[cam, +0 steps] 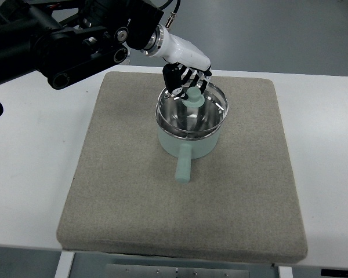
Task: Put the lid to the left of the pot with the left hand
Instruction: 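Close the left hand fingers around the lid knob, then lift the glass lid off the pot with the left hand, then lower the lid onto the pad beside the pot and release it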
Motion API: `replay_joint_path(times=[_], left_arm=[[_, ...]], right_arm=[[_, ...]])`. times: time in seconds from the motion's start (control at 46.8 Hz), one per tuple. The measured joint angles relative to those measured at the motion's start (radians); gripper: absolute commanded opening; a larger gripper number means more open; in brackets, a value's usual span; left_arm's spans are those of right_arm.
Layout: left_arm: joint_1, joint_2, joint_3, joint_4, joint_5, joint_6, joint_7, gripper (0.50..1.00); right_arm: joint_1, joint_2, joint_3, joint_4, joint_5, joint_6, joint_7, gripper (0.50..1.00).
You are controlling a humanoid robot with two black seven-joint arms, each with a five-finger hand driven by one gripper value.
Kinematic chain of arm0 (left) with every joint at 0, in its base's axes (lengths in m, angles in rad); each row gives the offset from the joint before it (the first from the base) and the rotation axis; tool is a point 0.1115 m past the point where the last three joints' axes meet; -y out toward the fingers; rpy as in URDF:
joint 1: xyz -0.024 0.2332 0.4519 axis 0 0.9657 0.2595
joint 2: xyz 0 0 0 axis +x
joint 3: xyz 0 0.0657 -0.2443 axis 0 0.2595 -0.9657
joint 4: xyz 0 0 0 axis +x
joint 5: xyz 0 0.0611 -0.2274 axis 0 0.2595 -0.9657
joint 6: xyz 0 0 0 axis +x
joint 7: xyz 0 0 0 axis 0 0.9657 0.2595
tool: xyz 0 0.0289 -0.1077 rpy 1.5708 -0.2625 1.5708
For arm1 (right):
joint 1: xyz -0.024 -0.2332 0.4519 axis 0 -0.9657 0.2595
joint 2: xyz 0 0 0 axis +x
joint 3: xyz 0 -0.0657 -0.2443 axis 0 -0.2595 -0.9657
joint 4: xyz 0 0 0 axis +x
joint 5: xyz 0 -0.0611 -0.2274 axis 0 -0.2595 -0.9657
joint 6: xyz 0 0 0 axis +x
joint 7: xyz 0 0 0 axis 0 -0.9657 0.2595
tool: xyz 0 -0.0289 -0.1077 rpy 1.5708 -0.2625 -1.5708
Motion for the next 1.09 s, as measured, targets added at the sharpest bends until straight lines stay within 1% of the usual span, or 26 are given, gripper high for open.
replay_joint_path(times=[0.278,0.599,0.812,0.919,1.09], left_arm=[[-0.012,0.022,-0.035,0.0,-0.007,0.0,0.0,0.5],[0.0,0.138,-0.052,0.014,-0.007,0.001,0.001,0.5],[0.013,0.211,-0.044,0.047,-0.006,0.003,0.0,0.5],[0.032,0.221,-0.04,0.082,-0.007,0.016,0.0,0.5],[0.115,0.22,-0.036,0.104,-0.005,0.071,0.0,0.5]], right_arm=[[0.0,0.0,0.0,0.0,0.0,0.0,0.0,0.924],[0.0,0.0,0.0,0.0,0.0,0.0,0.0,0.924],[0.0,0.0,0.0,0.0,0.0,0.0,0.0,0.924],[0.0,0.0,0.0,0.0,0.0,0.0,0.0,0.924],[0.0,0.0,0.0,0.0,0.0,0.0,0.0,0.924]])
